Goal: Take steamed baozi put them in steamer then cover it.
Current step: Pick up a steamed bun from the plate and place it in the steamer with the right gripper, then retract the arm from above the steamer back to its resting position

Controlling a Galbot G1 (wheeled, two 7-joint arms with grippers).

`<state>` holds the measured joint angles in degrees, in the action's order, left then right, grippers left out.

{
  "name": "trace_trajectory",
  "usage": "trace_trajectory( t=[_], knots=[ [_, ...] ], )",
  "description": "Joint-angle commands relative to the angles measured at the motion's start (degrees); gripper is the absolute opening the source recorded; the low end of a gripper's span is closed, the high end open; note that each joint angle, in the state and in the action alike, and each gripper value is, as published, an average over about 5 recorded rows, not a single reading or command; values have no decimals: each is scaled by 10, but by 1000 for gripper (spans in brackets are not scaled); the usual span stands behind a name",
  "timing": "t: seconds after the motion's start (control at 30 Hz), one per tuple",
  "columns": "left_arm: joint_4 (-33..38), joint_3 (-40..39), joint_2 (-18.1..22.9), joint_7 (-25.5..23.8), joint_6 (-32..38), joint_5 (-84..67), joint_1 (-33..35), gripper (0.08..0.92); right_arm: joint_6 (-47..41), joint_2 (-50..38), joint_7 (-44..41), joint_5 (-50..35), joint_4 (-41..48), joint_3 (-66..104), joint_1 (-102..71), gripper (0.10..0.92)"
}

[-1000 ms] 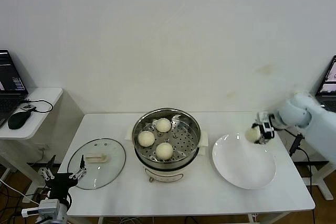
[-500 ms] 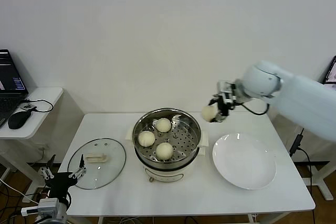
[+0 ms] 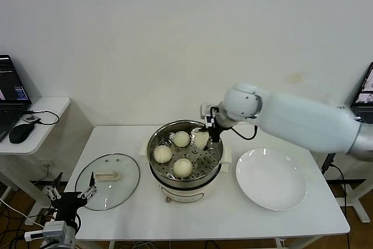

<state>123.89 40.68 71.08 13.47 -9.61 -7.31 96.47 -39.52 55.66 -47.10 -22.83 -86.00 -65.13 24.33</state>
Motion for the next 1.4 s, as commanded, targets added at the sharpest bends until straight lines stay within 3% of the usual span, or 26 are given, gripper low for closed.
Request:
trace_trajectory(
  t=[0.03,0.57,0.8,1.13,1.4],
  knots=[
    [-1,1,0,0,1,0,1,823,-19,41,21,11,29,-19,-31,662],
    [3,6,1,1,1,1,1,823,-16,31,21,49,38,-12,-46,668],
    [4,10,1,2,2,1,3,823,-6,1,26,50,11,34,-49,798],
    [10,13,3,6,2,0,6,823,-12,-91,144,-32,-106,119,-75,823],
    [13,10,6,6,2,2,10,823,-7,-238,213,-64,-229,259,-230,823]
  ],
)
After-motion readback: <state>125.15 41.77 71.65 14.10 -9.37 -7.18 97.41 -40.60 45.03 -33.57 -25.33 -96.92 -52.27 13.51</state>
